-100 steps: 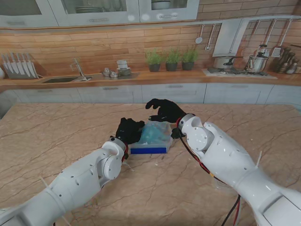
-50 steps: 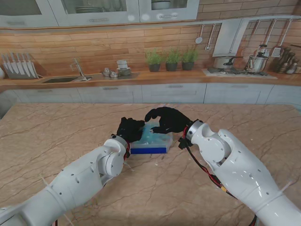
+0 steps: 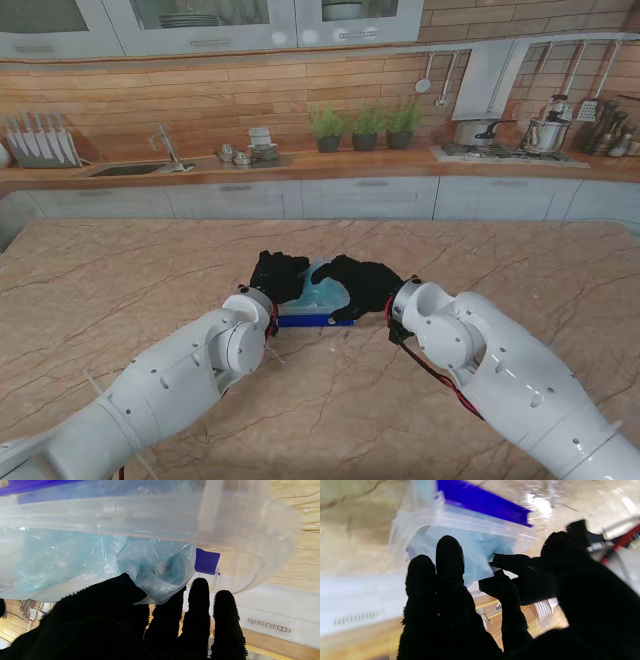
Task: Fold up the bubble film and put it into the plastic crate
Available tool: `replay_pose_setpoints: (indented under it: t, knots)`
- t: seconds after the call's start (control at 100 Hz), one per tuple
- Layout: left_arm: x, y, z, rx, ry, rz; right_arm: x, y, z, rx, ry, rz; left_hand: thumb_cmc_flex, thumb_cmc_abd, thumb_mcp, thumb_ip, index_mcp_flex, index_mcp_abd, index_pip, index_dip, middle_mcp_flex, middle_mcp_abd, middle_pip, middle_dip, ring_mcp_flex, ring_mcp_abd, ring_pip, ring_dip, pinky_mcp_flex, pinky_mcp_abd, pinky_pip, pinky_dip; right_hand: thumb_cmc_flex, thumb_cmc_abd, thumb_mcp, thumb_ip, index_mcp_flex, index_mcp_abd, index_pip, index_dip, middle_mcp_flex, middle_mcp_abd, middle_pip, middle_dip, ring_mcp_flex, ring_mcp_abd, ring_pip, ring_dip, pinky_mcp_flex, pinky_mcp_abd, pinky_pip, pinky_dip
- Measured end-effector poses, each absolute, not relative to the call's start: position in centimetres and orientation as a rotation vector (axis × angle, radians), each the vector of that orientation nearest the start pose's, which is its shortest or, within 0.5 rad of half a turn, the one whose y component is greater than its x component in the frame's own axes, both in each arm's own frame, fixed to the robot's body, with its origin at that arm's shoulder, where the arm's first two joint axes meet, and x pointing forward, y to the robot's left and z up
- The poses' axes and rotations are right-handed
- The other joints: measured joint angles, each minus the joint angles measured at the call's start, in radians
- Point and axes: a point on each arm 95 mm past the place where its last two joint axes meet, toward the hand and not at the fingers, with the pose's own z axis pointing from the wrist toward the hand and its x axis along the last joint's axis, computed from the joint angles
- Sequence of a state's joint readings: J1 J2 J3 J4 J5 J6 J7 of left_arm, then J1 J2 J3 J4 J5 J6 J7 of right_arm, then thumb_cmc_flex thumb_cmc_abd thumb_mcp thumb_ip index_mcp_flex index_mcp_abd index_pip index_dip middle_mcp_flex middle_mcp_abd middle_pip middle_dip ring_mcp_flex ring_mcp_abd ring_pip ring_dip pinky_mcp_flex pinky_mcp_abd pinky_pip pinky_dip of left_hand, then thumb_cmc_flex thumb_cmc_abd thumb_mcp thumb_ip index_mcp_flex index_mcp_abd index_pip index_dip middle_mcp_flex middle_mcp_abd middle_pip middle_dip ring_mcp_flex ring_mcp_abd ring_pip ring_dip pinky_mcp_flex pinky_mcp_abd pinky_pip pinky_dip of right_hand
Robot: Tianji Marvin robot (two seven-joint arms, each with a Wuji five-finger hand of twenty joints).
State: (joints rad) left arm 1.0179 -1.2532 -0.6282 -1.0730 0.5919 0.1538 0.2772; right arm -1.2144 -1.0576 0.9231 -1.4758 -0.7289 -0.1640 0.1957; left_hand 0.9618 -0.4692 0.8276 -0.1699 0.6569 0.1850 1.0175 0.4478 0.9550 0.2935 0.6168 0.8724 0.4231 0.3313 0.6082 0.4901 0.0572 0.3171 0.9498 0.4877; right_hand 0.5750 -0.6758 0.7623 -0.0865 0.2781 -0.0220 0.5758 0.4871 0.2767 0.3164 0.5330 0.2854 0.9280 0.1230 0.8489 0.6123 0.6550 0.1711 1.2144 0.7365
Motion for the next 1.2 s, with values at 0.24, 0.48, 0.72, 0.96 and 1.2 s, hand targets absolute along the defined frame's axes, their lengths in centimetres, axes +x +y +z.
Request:
replay_pose_setpoints:
  t: [0.24,0.48,0.72,0.96,1.2]
  knots:
    - [49.4,-11.0,-34.7,-1.318,1.440,-1.584,47.2,7.6,-31.4,0.976,1.839,1.622,0.011,0.000,-0.013,0.000,0.000,0.002,-0.010,-0.001,0.000,0.000,0.000,0.000,0.000,0.000,0.000,0.000,-0.002,-0.001,0.002,0.002,0.091,-0.003,0.159,0.000,0.020,0.009,0.066,0.001,0.013,0.000,0.102,0.025,-0.001,-0.101,0.093,0.016,0.024,-0.101,0.016,-0.001]
    - [49.4,-10.8,-34.7,-1.324,1.444,-1.581,50.1,8.5,-31.7,0.941,1.795,1.623,0.023,0.001,-0.037,0.000,0.000,0.002,-0.015,-0.002,-0.001,0.000,0.000,0.001,-0.001,0.000,0.000,0.000,-0.002,-0.003,0.008,0.013,0.176,0.039,0.254,-0.037,0.310,0.008,0.188,-0.056,0.355,0.000,0.232,0.085,0.099,-0.126,0.139,-0.014,0.121,-0.113,0.017,-0.001]
    - [49.3,-10.7,-34.7,-1.332,1.442,-1.584,51.9,10.2,-32.0,1.050,1.777,1.609,0.035,0.001,-0.050,0.000,0.000,0.002,-0.031,-0.002,-0.010,0.001,0.000,0.005,-0.002,0.000,-0.001,0.000,-0.003,-0.004,0.008,0.013,0.225,0.039,0.252,-0.076,0.474,-0.046,0.352,-0.150,0.609,-0.002,0.232,0.074,0.216,-0.110,0.141,0.015,0.209,-0.075,0.075,-0.001]
    - [49.1,-10.6,-34.6,-1.353,1.440,-1.591,53.6,11.3,-33.2,1.213,1.723,1.480,0.035,0.013,-0.067,0.000,0.000,0.002,-0.050,-0.002,-0.037,0.001,-0.007,0.014,-0.005,0.000,-0.019,0.000,-0.017,-0.004,-0.003,0.009,0.238,0.039,0.254,-0.077,0.503,-0.026,0.365,-0.191,0.645,0.011,0.232,0.074,0.273,-0.107,0.166,0.038,0.269,-0.059,0.137,-0.001]
    - [48.8,-10.5,-34.7,-1.382,1.474,-1.577,54.2,11.8,-34.4,1.301,1.823,1.361,-0.043,0.041,-0.134,0.014,-0.068,-0.020,-0.190,0.015,-0.293,0.000,-0.122,-0.297,-0.125,0.000,-0.115,-0.008,-0.057,-0.033,-0.047,-0.022,0.248,0.039,0.264,-0.077,0.511,0.008,0.330,-0.202,0.655,0.013,0.240,0.074,0.282,-0.104,0.206,0.052,0.273,-0.055,0.195,-0.001]
